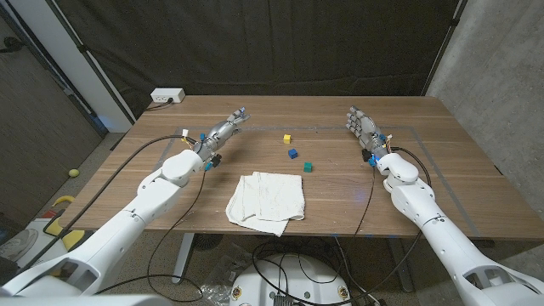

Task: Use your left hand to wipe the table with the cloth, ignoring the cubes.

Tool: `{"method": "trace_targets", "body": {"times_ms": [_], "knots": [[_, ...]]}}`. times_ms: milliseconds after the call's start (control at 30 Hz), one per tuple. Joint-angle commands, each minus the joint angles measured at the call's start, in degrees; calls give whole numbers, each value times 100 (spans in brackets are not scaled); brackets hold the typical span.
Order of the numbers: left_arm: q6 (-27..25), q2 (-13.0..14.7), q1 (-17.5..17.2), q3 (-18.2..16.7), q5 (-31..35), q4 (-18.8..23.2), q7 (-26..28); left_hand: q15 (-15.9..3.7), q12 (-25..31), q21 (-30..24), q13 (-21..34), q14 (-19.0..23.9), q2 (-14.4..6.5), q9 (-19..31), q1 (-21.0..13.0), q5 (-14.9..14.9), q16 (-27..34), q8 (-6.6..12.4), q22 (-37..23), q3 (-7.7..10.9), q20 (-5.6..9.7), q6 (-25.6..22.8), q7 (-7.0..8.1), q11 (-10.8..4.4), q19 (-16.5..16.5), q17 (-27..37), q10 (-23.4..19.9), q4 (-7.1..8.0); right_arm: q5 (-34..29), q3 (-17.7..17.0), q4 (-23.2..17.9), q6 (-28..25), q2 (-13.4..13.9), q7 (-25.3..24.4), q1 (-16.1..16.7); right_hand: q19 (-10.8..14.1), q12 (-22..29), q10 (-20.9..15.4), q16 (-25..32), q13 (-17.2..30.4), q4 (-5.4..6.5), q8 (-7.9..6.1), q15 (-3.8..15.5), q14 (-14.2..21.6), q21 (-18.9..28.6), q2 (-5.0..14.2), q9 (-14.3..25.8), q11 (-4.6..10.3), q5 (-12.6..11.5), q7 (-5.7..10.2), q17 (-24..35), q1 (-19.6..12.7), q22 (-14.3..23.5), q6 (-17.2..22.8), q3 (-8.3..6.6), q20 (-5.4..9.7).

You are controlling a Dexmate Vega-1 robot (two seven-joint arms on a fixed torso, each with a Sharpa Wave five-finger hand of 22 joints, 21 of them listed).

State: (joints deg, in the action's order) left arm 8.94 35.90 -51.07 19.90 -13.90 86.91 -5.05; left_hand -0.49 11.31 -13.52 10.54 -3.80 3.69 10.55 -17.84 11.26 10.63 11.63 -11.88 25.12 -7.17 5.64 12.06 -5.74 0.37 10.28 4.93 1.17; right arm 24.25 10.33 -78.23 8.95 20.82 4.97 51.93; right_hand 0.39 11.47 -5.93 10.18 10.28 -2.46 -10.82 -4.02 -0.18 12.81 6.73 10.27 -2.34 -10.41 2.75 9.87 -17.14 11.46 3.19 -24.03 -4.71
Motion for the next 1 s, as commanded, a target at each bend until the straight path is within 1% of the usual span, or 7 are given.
{"method": "trace_targets", "body": {"times_ms": [33,500,533,633,700,867,1000], "knots": [[-285,448,-226,31,1039,700,-187,22,0,8,20,-18,28,11,11,61,16,-39,-11,-22,-23,66,11,-1,-26,30,46,-11,-152,31,-298,-101,-85,-157,121,21,40,-47,36,18,-31,-35,-41,47,38,5,15,-16,-39,1,8,-52,16,54,-35,-14],[-593,1001,-488,26,1940,1636,-390,8,7,-1,23,-8,32,16,-8,74,22,-27,-16,-35,-12,33,-3,-23,-22,33,45,-20,-202,110,-439,-50,-162,-358,232,46,49,-71,43,19,-58,-29,-39,78,46,13,16,-6,-39,3,9,-63,17,62,-28,-25],[-640,1082,-508,54,2093,1761,-422,11,7,-4,23,-7,32,16,-10,75,22,-27,-17,-36,-12,32,-5,-31,-16,33,44,-22,-205,116,-468,-41,-165,-374,260,46,49,-71,43,19,-59,-29,-38,79,46,13,16,-6,-39,3,9,-63,17,62,-28,-24],[-670,1132,-544,64,2296,1880,-426,5,5,-4,23,-4,31,17,-14,77,24,-35,-17,-39,-8,51,-2,-27,-19,34,51,-23,-212,127,-504,-28,-169,-420,294,48,50,-75,42,19,-63,-28,-42,81,47,15,16,-5,-40,6,9,-65,17,66,-26,-29],[-700,1231,-574,101,2536,2046,-462,3,2,-6,24,-5,31,18,-16,79,23,-42,-18,-41,-2,69,-7,-25,-17,35,63,-24,-210,135,-537,-5,-177,-448,335,49,51,-77,43,19,-66,-28,-41,85,47,17,16,-6,-40,8,9,-66,17,67,-25,-29],[-742,1355,-582,188,2953,2278,-607,-14,-7,-8,26,-16,31,21,-20,85,20,-58,-20,-49,10,112,10,-65,-21,37,95,-23,-218,159,-621,5,-177,-518,413,52,52,-82,42,19,-72,-27,-37,87,48,19,16,-7,-40,9,10,-68,17,69,-23,-33],[-793,1437,-591,291,3456,2458,-628,-27,-26,-6,27,-48,27,23,-16,90,10,-78,-22,-57,20,173,21,-84,-31,40,156,-18,-213,176,-672,14,-179,-561,469,58,52,-83,43,19,-76,-25,-37,93,50,23,17,-8,-40,10,10,-69,17,71,-21,-28]]}}
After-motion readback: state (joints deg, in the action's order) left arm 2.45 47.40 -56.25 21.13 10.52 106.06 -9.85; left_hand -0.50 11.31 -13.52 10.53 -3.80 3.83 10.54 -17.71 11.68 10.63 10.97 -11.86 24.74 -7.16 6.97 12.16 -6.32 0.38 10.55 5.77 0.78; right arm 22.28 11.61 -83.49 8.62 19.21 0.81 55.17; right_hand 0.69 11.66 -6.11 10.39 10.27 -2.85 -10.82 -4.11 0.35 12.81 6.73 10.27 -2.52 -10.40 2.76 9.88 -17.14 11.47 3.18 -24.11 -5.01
